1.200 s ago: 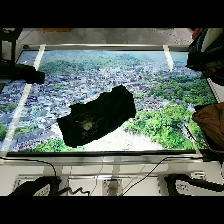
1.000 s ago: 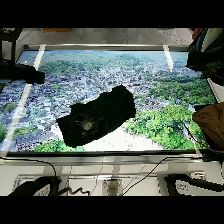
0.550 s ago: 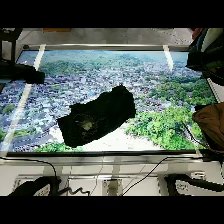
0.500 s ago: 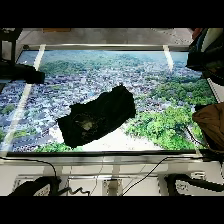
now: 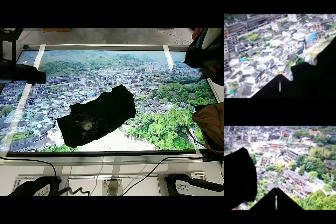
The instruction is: Fold the clothes and pants, and hang the long-sleeved shirts on hangers.
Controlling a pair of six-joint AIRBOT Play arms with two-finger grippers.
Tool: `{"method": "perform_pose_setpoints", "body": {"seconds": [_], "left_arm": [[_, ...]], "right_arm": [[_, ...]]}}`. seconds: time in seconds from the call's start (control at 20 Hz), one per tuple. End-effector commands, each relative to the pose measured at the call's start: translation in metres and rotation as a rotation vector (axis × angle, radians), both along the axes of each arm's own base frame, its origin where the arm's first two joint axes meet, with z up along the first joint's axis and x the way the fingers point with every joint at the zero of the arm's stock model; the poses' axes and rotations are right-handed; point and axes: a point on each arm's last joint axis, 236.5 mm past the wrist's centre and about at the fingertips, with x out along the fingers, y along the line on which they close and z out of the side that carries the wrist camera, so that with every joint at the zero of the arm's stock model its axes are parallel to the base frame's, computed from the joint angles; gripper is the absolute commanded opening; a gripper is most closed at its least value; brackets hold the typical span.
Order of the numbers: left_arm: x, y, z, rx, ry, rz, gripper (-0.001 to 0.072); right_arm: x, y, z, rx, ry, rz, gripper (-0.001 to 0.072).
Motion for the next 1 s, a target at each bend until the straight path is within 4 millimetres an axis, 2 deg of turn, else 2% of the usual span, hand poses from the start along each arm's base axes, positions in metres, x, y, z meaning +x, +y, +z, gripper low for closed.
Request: {"method": "perform_pose_setpoints", "body": {"seconds": [0.0,0.1,0.3,0.45,0.55,0.6,0.65,0.7,0.75,0.8,0.85,0.9,0.95], "left_arm": [[-0.018,-0.015,-0.018,-0.056,0.098,-0.032,0.0015],[-0.035,-0.009,-0.041,-0.043,0.165,-0.020,0.0015],[-0.076,0.001,-0.085,-0.104,0.162,0.071,0.0015],[-0.110,0.010,-0.104,-0.149,0.087,0.143,0.0015],[-0.128,0.022,-0.108,-0.138,0.029,0.185,0.0015],[-0.134,0.030,-0.105,-0.110,-0.010,0.191,0.0015],[-0.137,0.037,-0.102,-0.083,-0.047,0.196,0.0015],[-0.140,0.043,-0.100,-0.056,-0.072,0.200,0.0015],[-0.140,0.050,-0.096,-0.024,-0.098,0.207,0.0016],[-0.139,0.060,-0.088,0.021,-0.133,0.218,0.0034],[-0.138,0.069,-0.084,0.067,-0.150,0.229,0.0142],[-0.138,0.080,-0.081,0.118,-0.160,0.243,0.0423],[-0.138,0.090,-0.078,0.170,-0.169,0.258,0.0662]], "right_arm": [[-0.028,0.046,-0.055,0.092,0.188,0.180,0.0024],[-0.049,0.091,-0.089,0.121,0.254,0.356,0.0024],[-0.105,0.166,-0.148,0.008,0.365,0.682,0.0024],[-0.155,0.219,-0.187,-0.049,0.411,0.893,0.0024],[-0.178,0.251,-0.210,-0.063,0.402,0.965,0.0024],[-0.186,0.268,-0.220,-0.064,0.378,0.992,0.0046],[-0.191,0.285,-0.226,-0.059,0.338,1.010,0.0144],[-0.195,0.305,-0.230,-0.047,0.285,1.026,0.0284],[-0.199,0.326,-0.232,-0.031,0.229,1.035,0.0326],[-0.201,0.346,-0.233,-0.007,0.186,1.021,0.0331],[-0.202,0.365,-0.235,0.028,0.165,0.979,0.0418],[-0.202,0.380,-0.240,0.062,0.162,0.931,0.0582],[-0.203,0.390,-0.249,0.094,0.183,0.875,0.0645]]}}
